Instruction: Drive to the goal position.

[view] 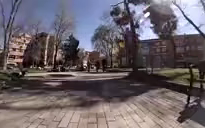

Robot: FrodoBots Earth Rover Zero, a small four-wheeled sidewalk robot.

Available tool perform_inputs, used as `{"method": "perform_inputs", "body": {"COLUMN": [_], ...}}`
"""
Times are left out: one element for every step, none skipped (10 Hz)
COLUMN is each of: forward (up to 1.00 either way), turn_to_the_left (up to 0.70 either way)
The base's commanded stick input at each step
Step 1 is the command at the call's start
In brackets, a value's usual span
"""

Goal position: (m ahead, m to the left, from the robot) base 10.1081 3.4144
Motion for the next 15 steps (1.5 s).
{"method": "perform_inputs", "body": {"forward": [0.85, 0.85, 0.85, 0.85, 0.85, 0.85, 0.85, 0.85, 0.85, 0.85, 0.85, 0.85, 0.85, 0.85, 0.85], "turn_to_the_left": [0.0, 0.0, 0.0, 0.0, 0.0, 0.0, 0.0, 0.0, 0.0, 0.0, 0.0, 0.0, 0.0, 0.0, 0.0]}}
